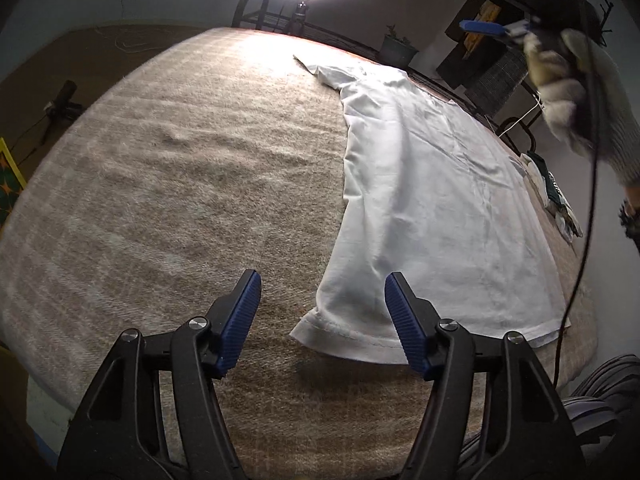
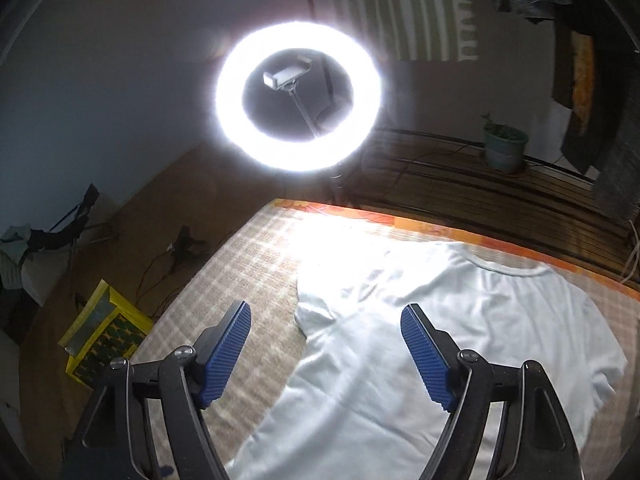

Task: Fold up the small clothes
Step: 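Grasp the white T-shirt hem with the left tool while the right tool grasps its shoulder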

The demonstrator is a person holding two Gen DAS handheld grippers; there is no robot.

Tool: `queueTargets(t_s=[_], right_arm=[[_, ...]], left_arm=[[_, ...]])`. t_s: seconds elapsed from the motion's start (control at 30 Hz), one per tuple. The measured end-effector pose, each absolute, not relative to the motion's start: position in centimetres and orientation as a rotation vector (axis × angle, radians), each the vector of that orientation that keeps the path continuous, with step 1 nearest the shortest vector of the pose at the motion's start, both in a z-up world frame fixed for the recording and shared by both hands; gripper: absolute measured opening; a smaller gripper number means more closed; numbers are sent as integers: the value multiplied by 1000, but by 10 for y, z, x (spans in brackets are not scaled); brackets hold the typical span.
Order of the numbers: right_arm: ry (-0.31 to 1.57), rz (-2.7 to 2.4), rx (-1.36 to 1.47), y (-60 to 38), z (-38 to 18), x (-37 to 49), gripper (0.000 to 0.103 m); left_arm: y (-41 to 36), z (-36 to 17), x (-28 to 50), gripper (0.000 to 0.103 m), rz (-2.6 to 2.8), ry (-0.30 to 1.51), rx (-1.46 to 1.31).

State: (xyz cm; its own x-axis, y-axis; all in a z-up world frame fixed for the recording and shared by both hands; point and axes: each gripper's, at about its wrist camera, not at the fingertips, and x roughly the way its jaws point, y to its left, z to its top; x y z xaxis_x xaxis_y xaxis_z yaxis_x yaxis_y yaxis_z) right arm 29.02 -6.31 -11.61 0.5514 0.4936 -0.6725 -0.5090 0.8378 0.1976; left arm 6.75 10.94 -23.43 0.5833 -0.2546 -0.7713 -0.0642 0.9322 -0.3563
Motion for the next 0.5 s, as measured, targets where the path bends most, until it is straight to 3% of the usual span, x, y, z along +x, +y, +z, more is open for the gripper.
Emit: queueTargets(t_s=[0.33, 0.43, 0.5], right_arm=[[906, 631, -83, 26, -171, 358, 64], [932, 642, -115, 51, -190, 370, 62], [950, 640, -138, 62, -202, 378, 58]], left_arm=[[117, -250, 72, 54, -164, 950, -436], [116, -251, 75, 38, -183, 952, -447], [114, -253, 77, 22, -191, 957, -446]])
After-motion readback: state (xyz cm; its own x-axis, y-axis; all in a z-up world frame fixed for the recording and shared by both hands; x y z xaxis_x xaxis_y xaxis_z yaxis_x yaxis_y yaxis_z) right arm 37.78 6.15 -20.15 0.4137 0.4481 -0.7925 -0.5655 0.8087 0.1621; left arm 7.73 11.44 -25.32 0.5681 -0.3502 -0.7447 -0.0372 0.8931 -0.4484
